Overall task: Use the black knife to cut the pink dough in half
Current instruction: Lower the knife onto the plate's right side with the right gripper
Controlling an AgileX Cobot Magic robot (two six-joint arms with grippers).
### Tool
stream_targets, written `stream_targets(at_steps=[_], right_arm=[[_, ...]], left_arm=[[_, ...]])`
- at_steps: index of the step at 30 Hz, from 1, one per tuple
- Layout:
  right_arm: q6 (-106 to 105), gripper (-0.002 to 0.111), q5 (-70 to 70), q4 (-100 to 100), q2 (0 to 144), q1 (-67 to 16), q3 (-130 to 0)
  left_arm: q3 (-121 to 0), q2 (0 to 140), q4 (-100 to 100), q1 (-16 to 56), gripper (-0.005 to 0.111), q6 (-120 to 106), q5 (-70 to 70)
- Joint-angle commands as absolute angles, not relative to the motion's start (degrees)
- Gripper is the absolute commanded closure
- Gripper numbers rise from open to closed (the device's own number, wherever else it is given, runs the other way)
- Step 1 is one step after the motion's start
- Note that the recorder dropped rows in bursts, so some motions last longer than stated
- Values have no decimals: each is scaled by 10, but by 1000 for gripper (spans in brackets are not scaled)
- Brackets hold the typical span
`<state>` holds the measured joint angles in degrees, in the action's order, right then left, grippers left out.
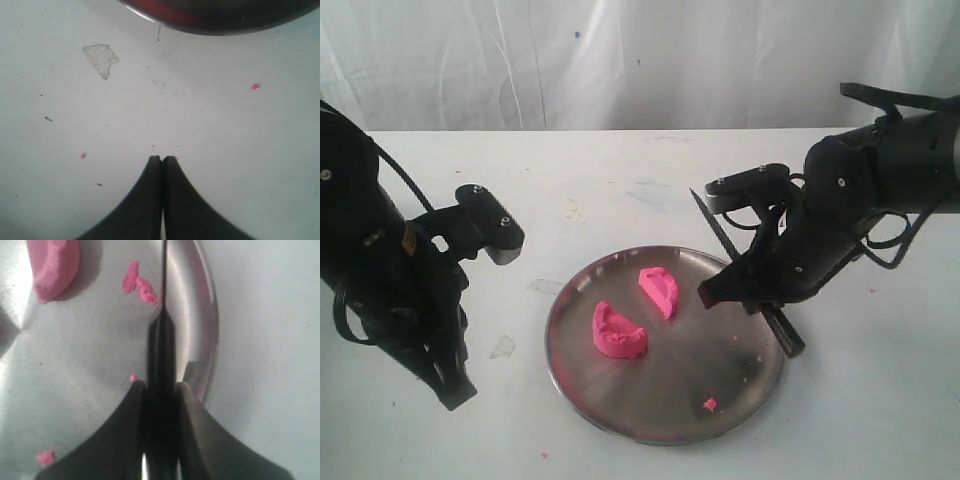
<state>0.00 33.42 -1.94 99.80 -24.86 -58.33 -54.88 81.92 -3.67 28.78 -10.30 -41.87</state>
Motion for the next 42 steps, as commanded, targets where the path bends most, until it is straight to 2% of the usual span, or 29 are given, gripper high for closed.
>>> stream_targets(at_steps=[1,20,27,36,42], right_arm=[[-212,108,371,-228,1024,-236,-604],[-253,107,354,-254,1069,-228,-608],[-236,91,346,-254,1069,-228,-608],[-214,89,341,-233,1069,-228,-608],[-214,66,334,-233,1069,-228,-608]], left_arm=[[-534,813,-28,287,107,-98,-417],[-512,813,-28,287,107,-98,-387],[-512,813,-28,287,107,-98,-387],[-512,813,-28,287,107,-98,-387],[-512,813,-28,287,107,-98,-387]])
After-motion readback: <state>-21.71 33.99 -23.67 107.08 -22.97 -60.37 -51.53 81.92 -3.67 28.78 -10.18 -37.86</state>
